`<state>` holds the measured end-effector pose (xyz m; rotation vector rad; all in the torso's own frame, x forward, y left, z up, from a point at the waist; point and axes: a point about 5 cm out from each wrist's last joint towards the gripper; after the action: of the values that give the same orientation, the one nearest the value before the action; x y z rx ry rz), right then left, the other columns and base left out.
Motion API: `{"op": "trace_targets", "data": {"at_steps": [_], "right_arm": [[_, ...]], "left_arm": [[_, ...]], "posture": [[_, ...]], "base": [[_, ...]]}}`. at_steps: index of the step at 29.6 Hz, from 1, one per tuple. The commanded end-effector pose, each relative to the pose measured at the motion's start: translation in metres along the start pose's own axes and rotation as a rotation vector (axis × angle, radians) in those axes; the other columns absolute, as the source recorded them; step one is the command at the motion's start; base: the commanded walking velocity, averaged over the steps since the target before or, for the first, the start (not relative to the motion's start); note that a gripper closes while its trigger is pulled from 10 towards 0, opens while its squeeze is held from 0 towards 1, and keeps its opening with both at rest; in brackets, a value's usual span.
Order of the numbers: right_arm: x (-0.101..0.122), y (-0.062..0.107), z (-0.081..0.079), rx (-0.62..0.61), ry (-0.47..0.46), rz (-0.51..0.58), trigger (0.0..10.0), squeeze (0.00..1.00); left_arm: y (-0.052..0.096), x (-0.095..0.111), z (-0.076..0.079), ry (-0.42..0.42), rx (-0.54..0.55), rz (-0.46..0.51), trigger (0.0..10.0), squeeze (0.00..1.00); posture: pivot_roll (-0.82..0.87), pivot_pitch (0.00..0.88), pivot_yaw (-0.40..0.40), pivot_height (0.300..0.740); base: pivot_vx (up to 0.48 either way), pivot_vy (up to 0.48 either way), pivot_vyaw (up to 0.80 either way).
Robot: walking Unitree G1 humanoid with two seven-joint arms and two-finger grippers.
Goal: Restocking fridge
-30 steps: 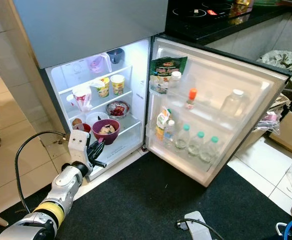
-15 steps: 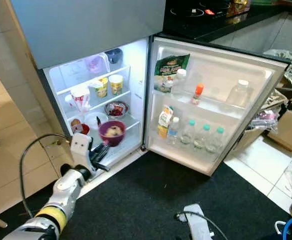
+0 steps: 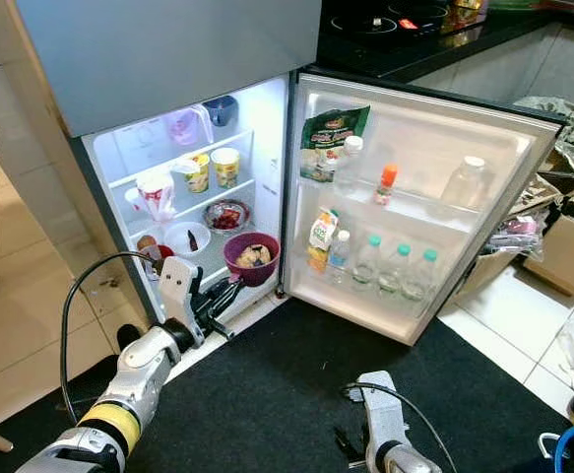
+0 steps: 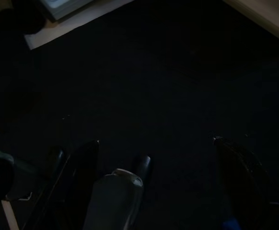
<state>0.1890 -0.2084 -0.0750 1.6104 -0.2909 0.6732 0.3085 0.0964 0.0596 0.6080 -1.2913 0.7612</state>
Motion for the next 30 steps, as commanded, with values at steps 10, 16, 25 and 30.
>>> {"op": "trace_targets", "data": {"at_steps": [10,16,25,30], "right_arm": [[-0.006,0.0,-0.004,0.015,0.059,-0.026,10.0,0.0],[-0.009,0.001,-0.003,0.007,0.066,-0.035,10.0,0.0],[-0.01,0.001,-0.003,0.027,0.096,-0.047,10.0,0.0],[-0.011,0.002,-0.003,0.019,0.107,-0.047,10.0,0.0]], "left_arm": [[-0.006,0.001,0.011,-0.013,-0.046,0.002,10.0,0.0],[-0.005,0.002,0.01,-0.021,-0.051,-0.009,10.0,0.0],[-0.005,0.002,0.009,-0.024,-0.048,-0.013,10.0,0.0],[-0.004,0.004,0.008,-0.028,-0.045,-0.011,10.0,0.0]], "posture": [[-0.07,0.0,0.007,0.74],[-0.07,0.0,0.007,0.74],[-0.07,0.0,0.005,0.74],[-0.07,0.0,0.004,0.74]], "base": [[0.0,-0.367,0.0],[0.0,-0.437,0.0],[0.0,-0.441,0.32],[0.0,-0.44,0.8]]}}
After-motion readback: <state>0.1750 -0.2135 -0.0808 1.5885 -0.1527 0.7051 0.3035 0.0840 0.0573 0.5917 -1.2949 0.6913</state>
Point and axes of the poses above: a point about 5 cm out from each wrist's last joint towards the gripper, its own y axis pointing back from the gripper into the wrist, its own x axis along the axis of the wrist's last joint, z = x × y, and after that the axes turned 5 degrees about y, right-handed
